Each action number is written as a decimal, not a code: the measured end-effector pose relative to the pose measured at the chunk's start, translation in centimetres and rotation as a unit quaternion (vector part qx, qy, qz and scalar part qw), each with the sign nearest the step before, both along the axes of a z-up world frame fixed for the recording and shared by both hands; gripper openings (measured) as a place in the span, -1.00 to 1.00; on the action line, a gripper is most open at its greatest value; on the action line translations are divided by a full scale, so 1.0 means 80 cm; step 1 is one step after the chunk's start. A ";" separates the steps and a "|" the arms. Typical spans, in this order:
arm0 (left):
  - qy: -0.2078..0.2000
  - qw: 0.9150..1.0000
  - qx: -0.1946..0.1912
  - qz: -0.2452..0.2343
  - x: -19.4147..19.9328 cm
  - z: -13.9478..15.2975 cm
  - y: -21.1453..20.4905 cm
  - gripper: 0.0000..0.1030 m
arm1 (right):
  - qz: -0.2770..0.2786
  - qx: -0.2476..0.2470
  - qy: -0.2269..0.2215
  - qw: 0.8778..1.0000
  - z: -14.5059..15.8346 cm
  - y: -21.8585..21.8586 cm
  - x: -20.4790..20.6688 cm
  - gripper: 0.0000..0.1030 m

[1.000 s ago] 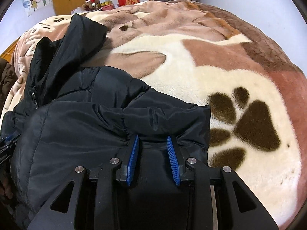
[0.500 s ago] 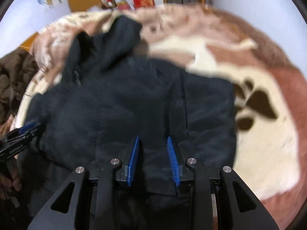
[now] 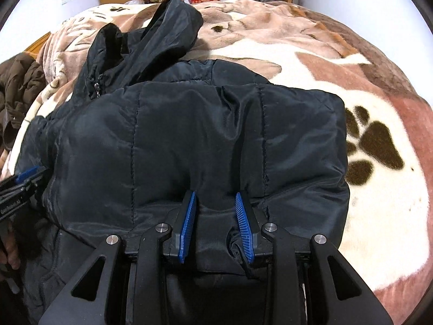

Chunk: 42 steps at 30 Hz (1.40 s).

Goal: Fold large clothes
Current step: 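Move both grippers to the jacket hem beside each other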

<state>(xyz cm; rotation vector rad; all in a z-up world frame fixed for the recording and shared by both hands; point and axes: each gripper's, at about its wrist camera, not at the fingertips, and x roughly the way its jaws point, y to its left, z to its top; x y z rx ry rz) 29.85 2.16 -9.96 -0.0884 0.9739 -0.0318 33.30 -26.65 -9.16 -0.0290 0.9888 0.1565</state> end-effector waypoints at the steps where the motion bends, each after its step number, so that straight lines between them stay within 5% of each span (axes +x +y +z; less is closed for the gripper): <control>1: 0.005 1.000 0.001 0.003 -0.003 0.007 0.000 0.17 | -0.004 -0.002 -0.004 1.000 0.009 0.000 -0.005 -0.40; 11: -0.027 0.999 -0.021 0.000 -0.118 0.086 0.000 0.16 | -0.003 0.033 -0.080 0.996 0.110 0.020 -0.140 -0.37; 23: -0.049 0.998 -0.037 -0.014 -0.253 0.132 -0.007 0.16 | 0.019 0.064 -0.105 0.992 0.146 0.056 -0.271 -0.25; 35: -0.068 0.997 -0.042 -0.015 -0.250 0.161 -0.009 0.17 | 0.047 0.066 -0.107 0.991 0.156 0.074 -0.243 -0.18; 42: -0.081 0.996 -0.027 -0.013 -0.209 0.174 0.003 0.17 | 0.065 0.015 -0.187 0.980 0.192 0.095 -0.198 -0.18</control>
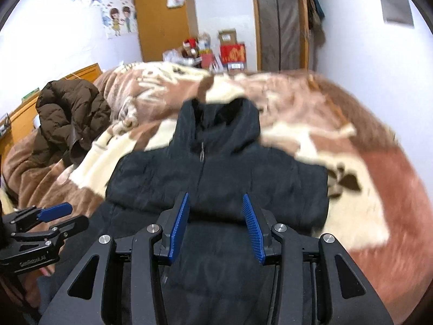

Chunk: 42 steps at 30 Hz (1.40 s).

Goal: Fold large clothes
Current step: 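Move both grippers to the jacket hem beside each other, then grasp the hem with both grippers and lift it toward the hood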

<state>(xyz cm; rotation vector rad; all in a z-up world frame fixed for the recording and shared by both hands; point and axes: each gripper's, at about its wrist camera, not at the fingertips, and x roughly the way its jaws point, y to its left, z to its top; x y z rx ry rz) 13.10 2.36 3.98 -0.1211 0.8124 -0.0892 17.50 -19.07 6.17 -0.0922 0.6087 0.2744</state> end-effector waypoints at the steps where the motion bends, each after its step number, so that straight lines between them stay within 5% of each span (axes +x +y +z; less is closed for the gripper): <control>1: -0.001 1.000 0.002 0.000 0.009 0.002 0.002 0.17 | -0.001 -0.006 -0.006 1.000 0.004 0.003 0.008 -0.18; 10: -0.020 1.000 0.017 -0.006 0.107 0.025 0.017 0.17 | 0.004 0.017 0.014 1.000 0.030 -0.005 0.120 -0.18; 18: -0.021 1.000 0.000 0.003 0.228 0.024 0.040 0.24 | 0.000 0.051 0.091 0.995 -0.004 -0.027 0.238 -0.15; 27: 0.023 0.999 -0.028 0.019 0.375 -0.037 0.050 0.30 | -0.018 0.081 0.152 0.985 -0.070 -0.044 0.365 -0.14; 36: 0.059 0.997 -0.026 0.033 0.488 -0.103 0.048 0.30 | -0.009 0.057 0.186 0.981 -0.116 -0.029 0.454 -0.14; 37: 0.065 0.997 -0.027 0.034 0.496 -0.111 0.048 0.22 | -0.009 0.057 0.191 0.980 -0.119 -0.028 0.460 -0.14; 38: 0.069 0.997 -0.031 0.030 0.501 -0.118 0.047 -0.14 | -0.007 0.055 0.198 0.979 -0.124 -0.026 0.465 -0.14; 40: 0.086 0.995 -0.037 0.024 0.507 -0.129 0.045 -0.76 | -0.004 0.052 0.197 0.979 -0.123 -0.024 0.466 -0.62; 42: 0.071 0.996 -0.040 0.021 0.498 -0.125 0.045 -0.89 | -0.002 0.051 0.187 0.981 -0.115 -0.022 0.457 -0.83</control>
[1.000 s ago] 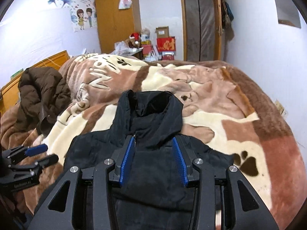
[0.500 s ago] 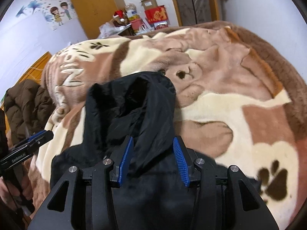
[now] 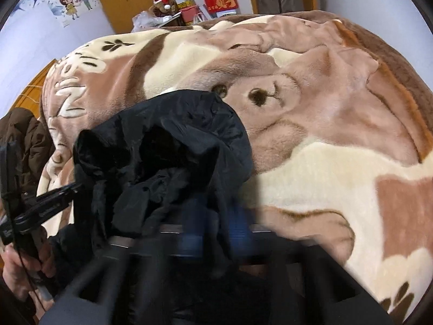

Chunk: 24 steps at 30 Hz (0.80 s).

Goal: Fold large clothes
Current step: 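Grasp the hem with both grippers and lift it toward the hood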

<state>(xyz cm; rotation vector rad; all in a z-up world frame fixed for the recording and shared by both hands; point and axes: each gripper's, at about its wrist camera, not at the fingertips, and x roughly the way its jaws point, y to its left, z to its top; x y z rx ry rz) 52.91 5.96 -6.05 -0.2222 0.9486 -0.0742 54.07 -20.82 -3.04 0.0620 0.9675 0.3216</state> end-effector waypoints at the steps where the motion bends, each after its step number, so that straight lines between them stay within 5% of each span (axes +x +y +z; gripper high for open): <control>1: -0.011 1.000 0.000 -0.001 -0.008 0.006 0.001 -0.95 | 0.004 0.002 -0.012 1.000 0.008 0.001 -0.007 -0.84; 12: -0.112 0.991 -0.068 0.021 -0.182 0.101 0.058 -0.98 | 0.023 0.070 -0.115 0.991 0.098 -0.028 -0.193 -0.86; 17: -0.105 0.991 -0.072 0.030 -0.260 0.089 0.065 -0.98 | 0.026 0.071 -0.075 0.994 0.060 -0.045 -0.273 -0.86; 24: -0.025 0.995 -0.076 0.054 -0.337 0.017 0.065 -0.98 | 0.013 0.040 0.013 0.999 -0.018 -0.061 -0.325 -0.85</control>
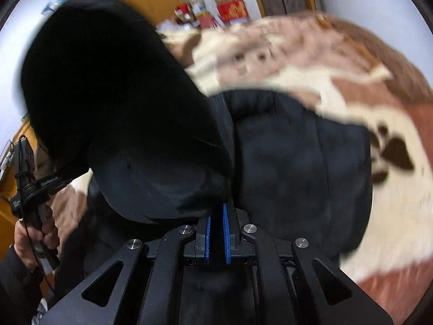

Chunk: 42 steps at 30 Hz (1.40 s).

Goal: Fold large clothes
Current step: 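Grasp the hem with both grippers and lift it toward the hood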

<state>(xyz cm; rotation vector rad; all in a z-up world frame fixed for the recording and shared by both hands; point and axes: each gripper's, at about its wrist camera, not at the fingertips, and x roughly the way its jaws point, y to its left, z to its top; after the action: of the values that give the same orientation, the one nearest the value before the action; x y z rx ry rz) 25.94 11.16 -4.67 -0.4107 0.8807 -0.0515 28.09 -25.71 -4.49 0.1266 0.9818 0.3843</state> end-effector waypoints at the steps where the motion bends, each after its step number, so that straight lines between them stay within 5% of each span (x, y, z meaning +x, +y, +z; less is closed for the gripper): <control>1: 0.015 1.000 0.005 0.001 -0.010 -0.010 0.000 -0.98 | 0.000 -0.007 0.011 1.000 -0.006 -0.004 -0.005 -0.85; 6: 0.045 0.999 0.016 -0.002 -0.058 -0.023 0.010 -0.97 | -0.009 -0.007 0.015 1.000 -0.003 -0.032 -0.022 -0.42; 11: 0.031 0.999 0.022 0.010 -0.069 0.005 0.016 -0.96 | -0.010 0.006 -0.023 1.000 0.036 -0.023 -0.002 -0.41; 15: -0.020 0.999 0.014 -0.028 -0.041 0.048 -0.019 -0.89 | 0.011 0.015 -0.061 0.998 0.059 0.018 0.011 -0.41; 18: -0.038 0.996 0.015 -0.074 -0.017 0.054 -0.062 -0.59 | 0.020 0.025 -0.051 0.998 0.048 0.045 0.024 -0.41; 24: 0.037 0.991 0.055 -0.119 -0.009 -0.045 -0.111 -0.49 | 0.032 -0.010 0.040 0.999 -0.054 0.064 0.016 -0.42; 28: 0.028 0.992 0.053 -0.111 -0.023 -0.075 -0.110 -0.49 | 0.020 0.009 0.046 0.999 -0.080 0.058 0.011 -0.42; 34: 0.042 0.991 0.061 -0.108 -0.024 -0.053 -0.116 -0.48 | 0.015 -0.016 0.027 0.999 -0.037 0.065 -0.007 -0.42; 42: -0.002 0.995 0.028 -0.097 -0.054 -0.007 -0.106 -0.48 | 0.030 0.048 -0.051 0.997 0.029 0.065 -0.040 -0.42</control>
<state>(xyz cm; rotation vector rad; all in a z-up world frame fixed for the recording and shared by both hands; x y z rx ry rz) 21.59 2.71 -5.20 -0.2707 0.9149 -0.2064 24.91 -20.53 -2.18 0.1629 0.8673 0.4895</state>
